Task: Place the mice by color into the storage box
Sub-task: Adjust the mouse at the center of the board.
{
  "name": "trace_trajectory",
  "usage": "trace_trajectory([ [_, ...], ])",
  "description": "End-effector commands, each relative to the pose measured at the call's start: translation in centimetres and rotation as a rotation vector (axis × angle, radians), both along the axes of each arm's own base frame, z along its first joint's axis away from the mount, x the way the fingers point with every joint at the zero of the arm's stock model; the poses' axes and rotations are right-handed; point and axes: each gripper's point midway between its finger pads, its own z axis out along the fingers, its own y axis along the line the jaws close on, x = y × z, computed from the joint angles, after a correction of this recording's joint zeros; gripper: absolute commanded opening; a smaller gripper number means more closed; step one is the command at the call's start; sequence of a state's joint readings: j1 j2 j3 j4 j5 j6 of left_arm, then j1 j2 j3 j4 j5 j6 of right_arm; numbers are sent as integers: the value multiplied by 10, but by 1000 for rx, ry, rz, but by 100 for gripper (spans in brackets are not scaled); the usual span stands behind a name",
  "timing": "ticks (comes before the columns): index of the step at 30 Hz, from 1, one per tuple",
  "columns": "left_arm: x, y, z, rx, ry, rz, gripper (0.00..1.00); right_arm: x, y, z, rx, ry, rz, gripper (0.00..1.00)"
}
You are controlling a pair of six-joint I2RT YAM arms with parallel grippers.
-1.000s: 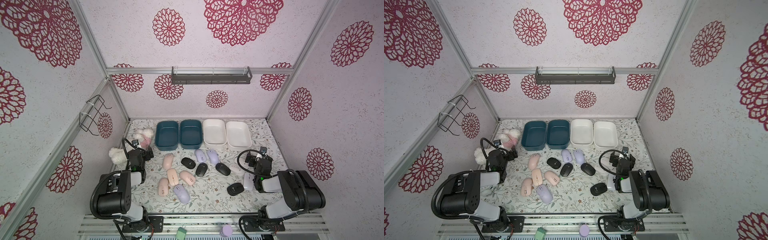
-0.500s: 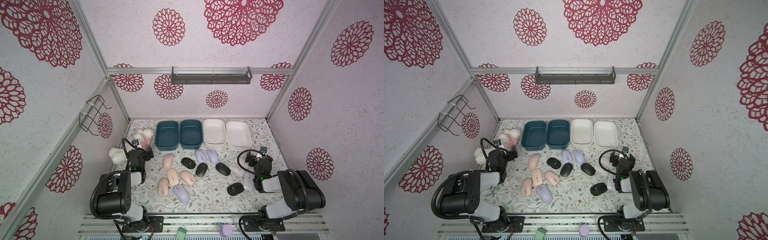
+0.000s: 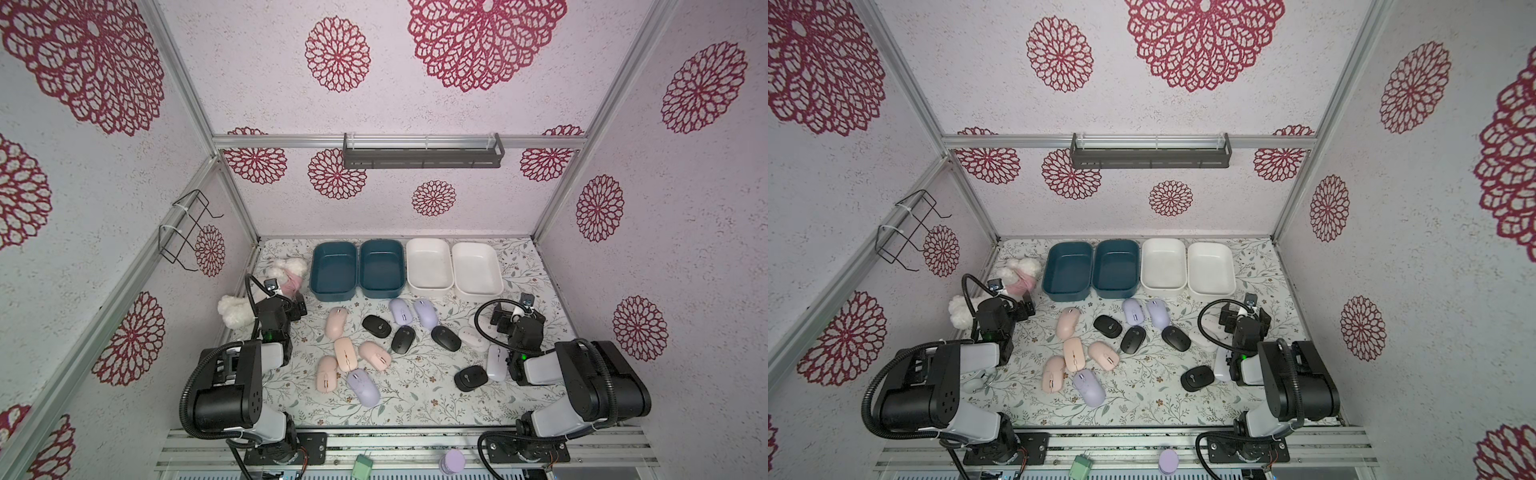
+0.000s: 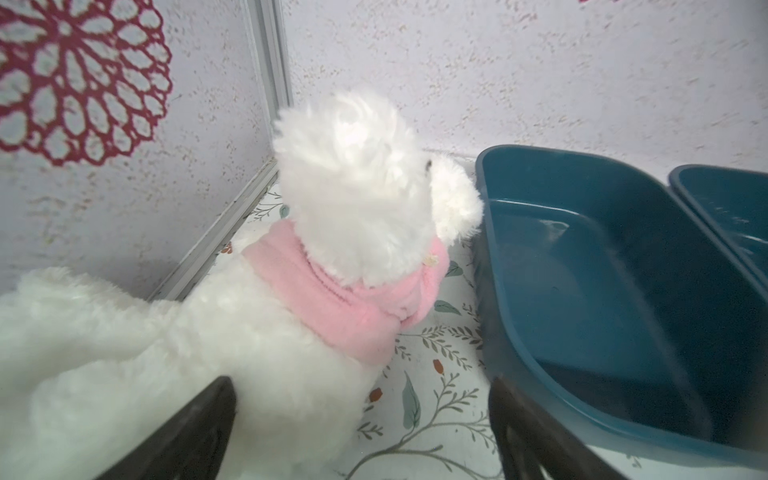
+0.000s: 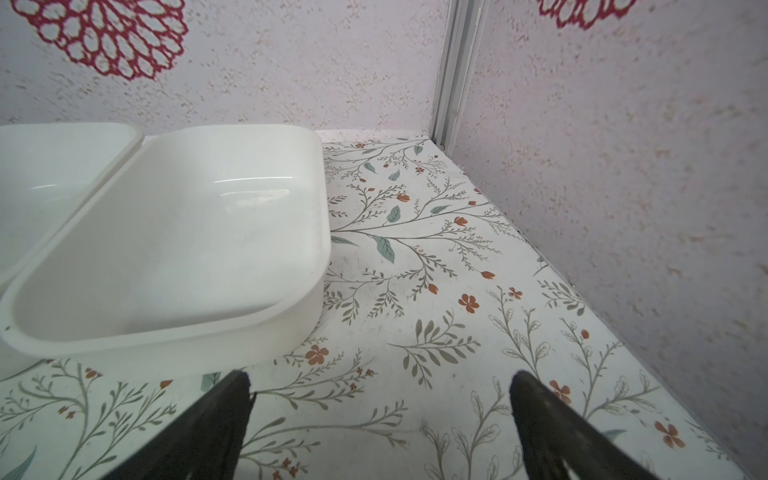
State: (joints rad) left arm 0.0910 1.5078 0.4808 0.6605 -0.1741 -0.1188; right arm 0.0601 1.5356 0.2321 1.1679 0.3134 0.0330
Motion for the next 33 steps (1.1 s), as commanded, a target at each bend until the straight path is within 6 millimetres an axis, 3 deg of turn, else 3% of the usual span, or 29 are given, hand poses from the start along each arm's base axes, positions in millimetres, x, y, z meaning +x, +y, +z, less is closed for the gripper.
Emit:
trace_trajectory([
  [1,10,-10,48,82,-5,0,97,6,-3,26,-16,-64,-22,99],
  [6,5,-33,115,108,-115,-4,97,7,2,53,-45,-54,-27,99],
  [9,2,-48,168,24,-171,-53,97,2,5,98,-49,-122,-64,99],
  [14,-9,-59,245,-254,-160,-30,97,6,18,164,86,-25,-60,99],
  [17,-9,-94,278,-333,-155,-236,97,0,29,189,257,-49,-15,99],
  [20,-8,-98,287,-494,-241,-239,97,-12,28,194,357,-111,-16,94],
  [22,-6,-92,286,-586,-292,-212,97,-10,29,188,343,-38,-21,87],
  [25,1,-101,292,-623,-299,-289,97,-3,37,167,315,143,-12,83],
  [28,9,-121,285,-644,-222,-335,97,1,50,140,293,296,28,75],
  [30,14,-140,271,-642,-150,-347,99,3,77,118,281,389,151,62],
  [33,18,-188,240,-654,-29,-437,97,-1,112,87,238,527,263,64],
])
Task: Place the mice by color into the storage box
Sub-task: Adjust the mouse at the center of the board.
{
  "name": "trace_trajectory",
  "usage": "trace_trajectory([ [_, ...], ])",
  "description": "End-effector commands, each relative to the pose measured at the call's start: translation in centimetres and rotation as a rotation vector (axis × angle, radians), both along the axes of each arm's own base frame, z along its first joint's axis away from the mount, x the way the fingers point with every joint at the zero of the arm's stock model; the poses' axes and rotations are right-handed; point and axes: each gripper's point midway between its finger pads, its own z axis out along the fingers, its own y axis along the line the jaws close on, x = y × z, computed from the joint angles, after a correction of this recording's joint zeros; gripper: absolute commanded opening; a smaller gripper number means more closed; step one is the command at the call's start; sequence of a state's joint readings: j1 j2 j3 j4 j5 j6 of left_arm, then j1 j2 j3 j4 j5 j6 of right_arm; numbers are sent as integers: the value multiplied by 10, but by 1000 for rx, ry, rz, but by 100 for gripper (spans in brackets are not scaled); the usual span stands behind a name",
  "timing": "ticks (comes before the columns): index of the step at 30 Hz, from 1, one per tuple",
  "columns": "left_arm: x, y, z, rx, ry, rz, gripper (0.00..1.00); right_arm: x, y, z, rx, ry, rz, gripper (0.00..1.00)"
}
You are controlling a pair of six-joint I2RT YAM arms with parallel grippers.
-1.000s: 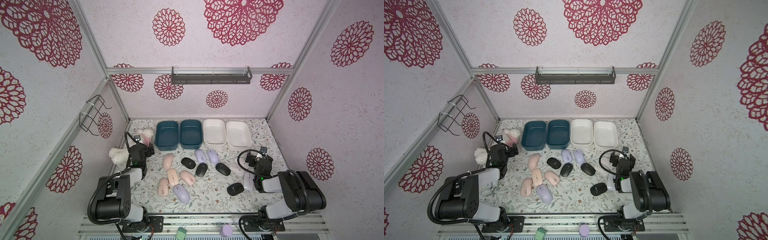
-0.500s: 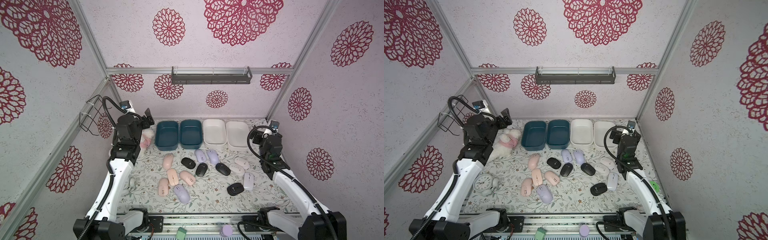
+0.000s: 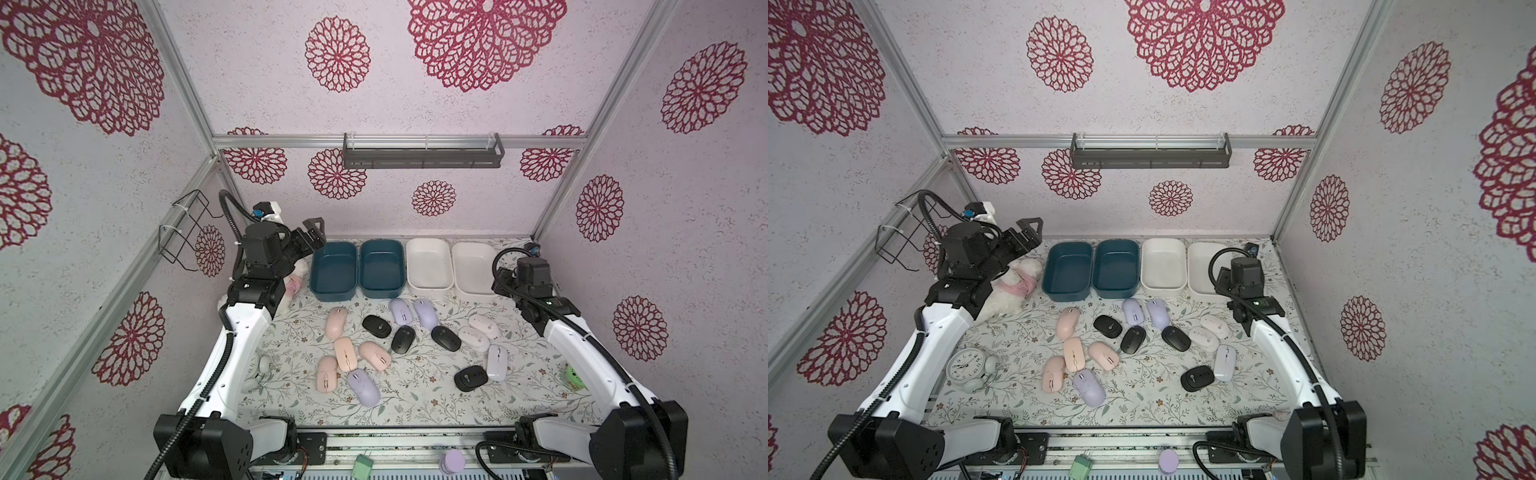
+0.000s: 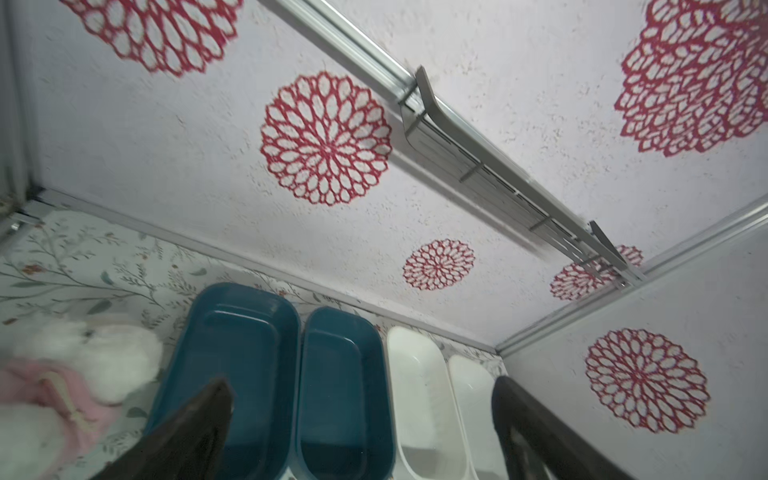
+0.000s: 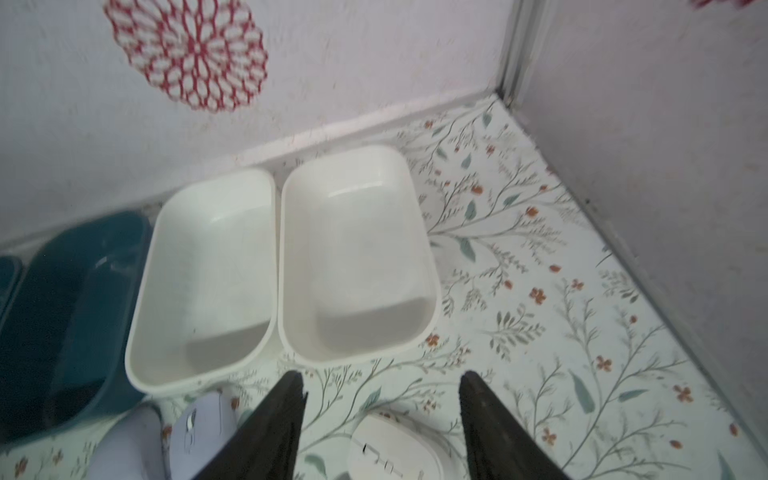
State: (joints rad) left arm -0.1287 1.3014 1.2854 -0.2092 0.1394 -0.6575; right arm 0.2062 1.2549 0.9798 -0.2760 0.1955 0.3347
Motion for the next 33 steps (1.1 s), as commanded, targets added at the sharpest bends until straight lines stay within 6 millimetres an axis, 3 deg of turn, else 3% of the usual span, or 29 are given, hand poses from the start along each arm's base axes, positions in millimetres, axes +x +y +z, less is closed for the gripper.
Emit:
trace_trajectory([
  [1,-5,-61,-30,-21,108,-180,95,-17,44,-29,-29,168,191,66],
  [3,-11,-106,-62,-26,205,-324,90,-23,65,-51,-93,252,269,68],
  [5,-20,-141,-90,-38,303,-443,88,-27,73,-67,-135,310,289,70],
  [7,-31,-164,-110,-47,382,-531,86,-27,73,-79,-147,339,280,72],
  [9,-38,-175,-118,-42,419,-579,85,-24,61,-83,-193,348,234,77],
  [14,-39,-168,-113,-35,393,-534,91,-16,19,-103,-243,412,109,87],
  [17,-40,-166,-114,-37,390,-523,94,-12,4,-124,-151,453,56,92],
  [20,-40,-165,-114,-26,402,-521,94,-8,-4,-131,-202,470,41,94],
  [23,-40,-165,-114,-25,400,-519,96,-6,-10,-140,-231,491,33,96],
  [26,-39,-164,-114,-24,399,-515,96,1,-7,-135,-199,459,31,96],
  [33,-39,-163,-116,-16,403,-507,97,-16,-4,-151,-193,551,67,99],
])
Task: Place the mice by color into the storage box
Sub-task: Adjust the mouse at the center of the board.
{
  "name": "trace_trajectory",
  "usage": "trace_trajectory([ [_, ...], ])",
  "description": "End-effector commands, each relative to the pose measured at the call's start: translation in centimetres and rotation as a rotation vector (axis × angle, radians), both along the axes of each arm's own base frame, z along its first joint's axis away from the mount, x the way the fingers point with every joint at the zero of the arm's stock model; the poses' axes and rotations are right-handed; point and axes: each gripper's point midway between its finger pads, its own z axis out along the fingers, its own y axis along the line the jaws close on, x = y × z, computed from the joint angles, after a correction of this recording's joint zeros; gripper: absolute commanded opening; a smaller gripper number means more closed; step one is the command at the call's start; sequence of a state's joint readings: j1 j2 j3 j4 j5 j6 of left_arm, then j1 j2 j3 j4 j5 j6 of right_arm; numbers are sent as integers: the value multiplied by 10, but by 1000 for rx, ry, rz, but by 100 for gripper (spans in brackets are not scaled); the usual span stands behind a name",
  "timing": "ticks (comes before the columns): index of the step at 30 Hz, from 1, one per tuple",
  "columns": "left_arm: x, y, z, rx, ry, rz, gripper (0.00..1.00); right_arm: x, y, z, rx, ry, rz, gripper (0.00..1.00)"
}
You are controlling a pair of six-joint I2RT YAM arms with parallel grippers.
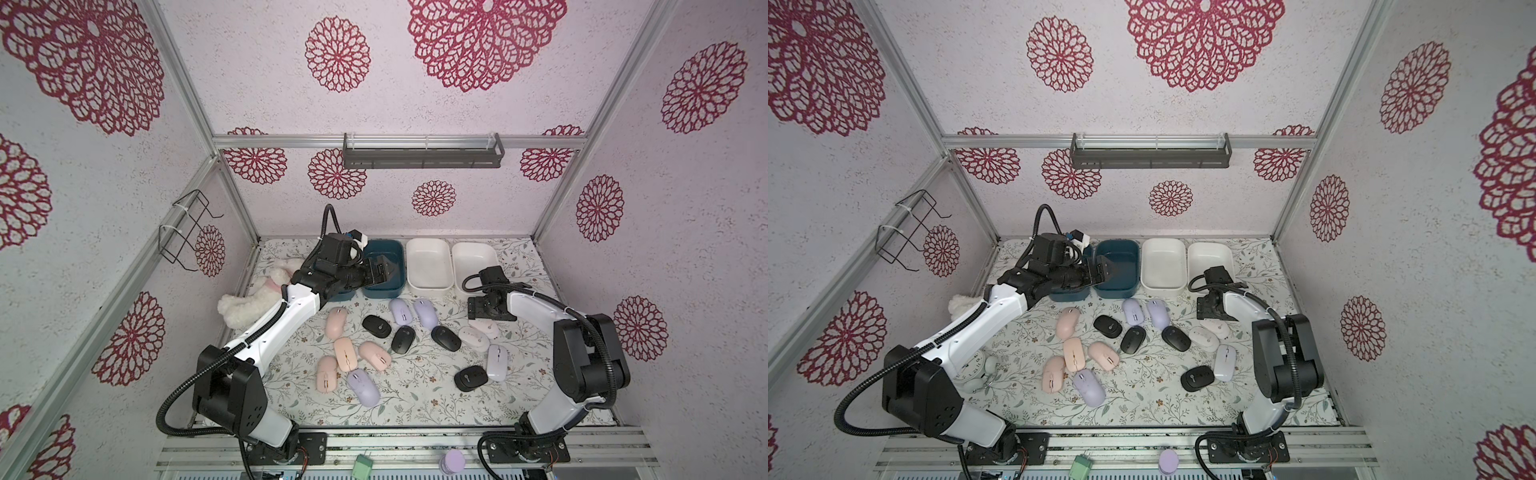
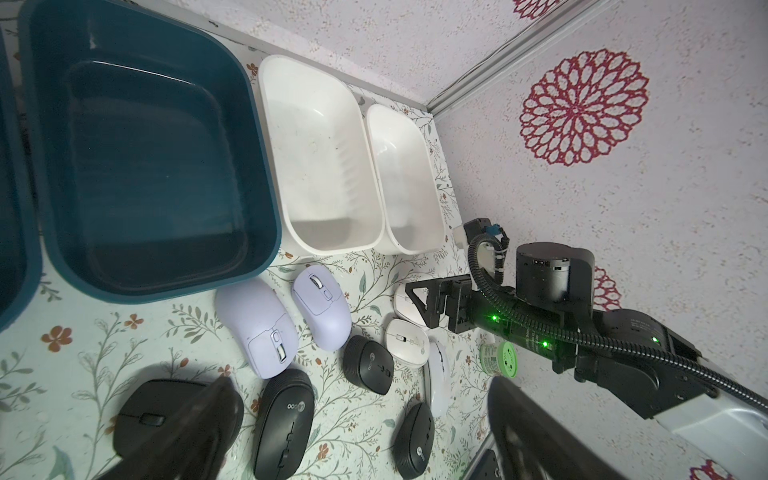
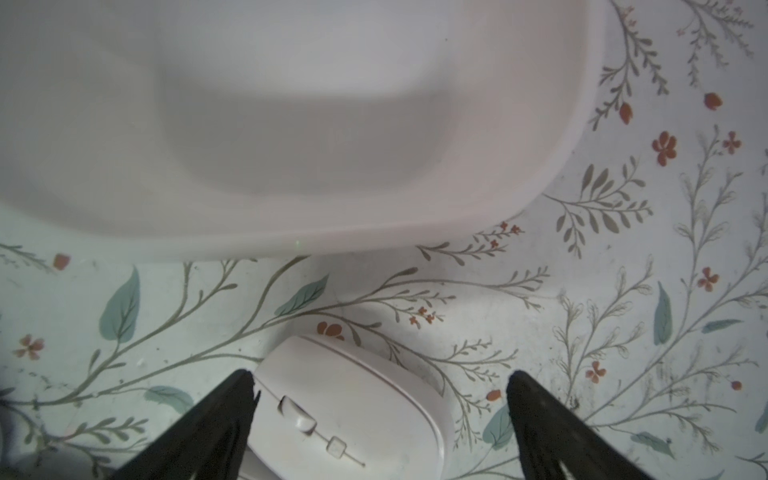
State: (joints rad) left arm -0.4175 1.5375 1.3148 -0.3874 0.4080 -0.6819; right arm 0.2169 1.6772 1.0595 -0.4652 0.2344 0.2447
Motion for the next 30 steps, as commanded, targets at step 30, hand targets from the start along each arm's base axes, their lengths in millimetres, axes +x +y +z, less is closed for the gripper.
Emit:
trace_trajectory([
  [30,2,4,-1,4,6,23,100,-7,-56,-6,87,-24,-235,98],
])
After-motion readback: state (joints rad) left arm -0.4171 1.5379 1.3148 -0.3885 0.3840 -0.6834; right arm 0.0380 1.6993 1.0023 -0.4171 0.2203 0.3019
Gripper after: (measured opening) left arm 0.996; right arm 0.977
